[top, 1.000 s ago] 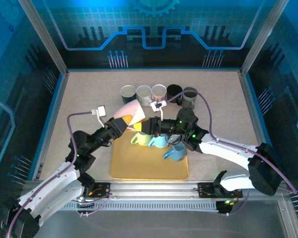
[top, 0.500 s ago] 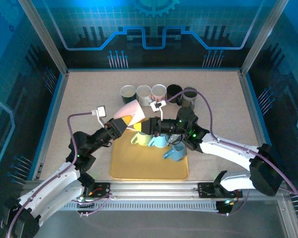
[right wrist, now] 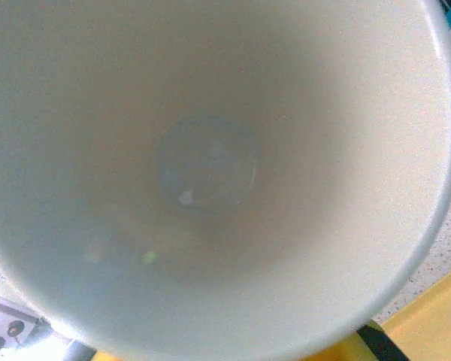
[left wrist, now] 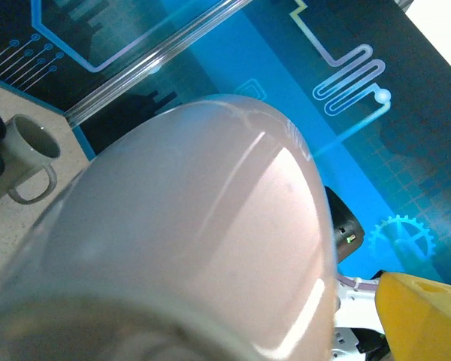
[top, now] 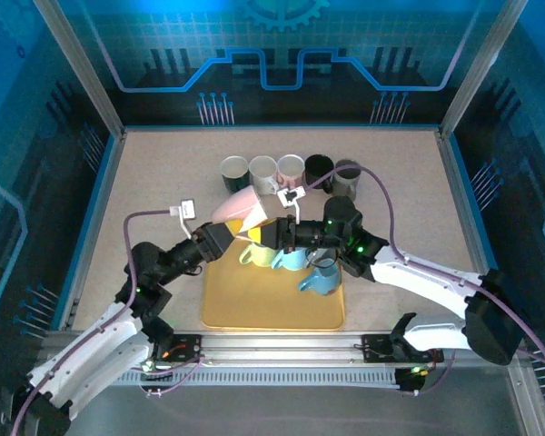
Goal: Turn the mug right side up
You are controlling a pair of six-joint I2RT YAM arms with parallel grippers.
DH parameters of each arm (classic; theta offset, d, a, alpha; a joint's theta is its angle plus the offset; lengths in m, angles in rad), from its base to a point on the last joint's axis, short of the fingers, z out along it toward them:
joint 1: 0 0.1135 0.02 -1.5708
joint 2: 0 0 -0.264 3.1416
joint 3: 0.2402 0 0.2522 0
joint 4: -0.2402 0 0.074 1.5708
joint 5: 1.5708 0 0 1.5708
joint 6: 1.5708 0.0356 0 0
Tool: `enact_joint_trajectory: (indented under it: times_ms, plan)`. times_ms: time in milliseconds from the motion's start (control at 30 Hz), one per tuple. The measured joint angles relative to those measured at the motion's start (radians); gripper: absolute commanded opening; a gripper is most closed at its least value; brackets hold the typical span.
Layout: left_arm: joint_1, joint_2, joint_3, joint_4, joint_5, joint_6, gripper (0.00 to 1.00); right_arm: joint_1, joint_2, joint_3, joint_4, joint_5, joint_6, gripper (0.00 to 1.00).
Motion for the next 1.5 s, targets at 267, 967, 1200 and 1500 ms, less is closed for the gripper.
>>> enact_joint_trajectory:
  times_ms: [267,967,1200,1500]
  plan:
    - [-0.001,-0.108,0.028,-0.193,-0.051,0.055,0.99,0.0,-0.077,0.0,-0.127,0.061,-0.099,0.0]
    - [-0.001,-0.113,0.414,-1.012,-0.547,0.427,0.99,0.157,0.052,0.335,-0.68,0.455,-0.486,0.0]
    - [-0.001,-0.089,0.515,-1.228,-0.803,0.496,0.99,0.259,0.315,0.595,-0.871,0.722,-0.616,0.0]
    - [-0.001,-0.134,0.506,-1.293,-0.953,0.518,0.99,0.261,0.612,0.831,-1.024,0.88,-0.639,0.0]
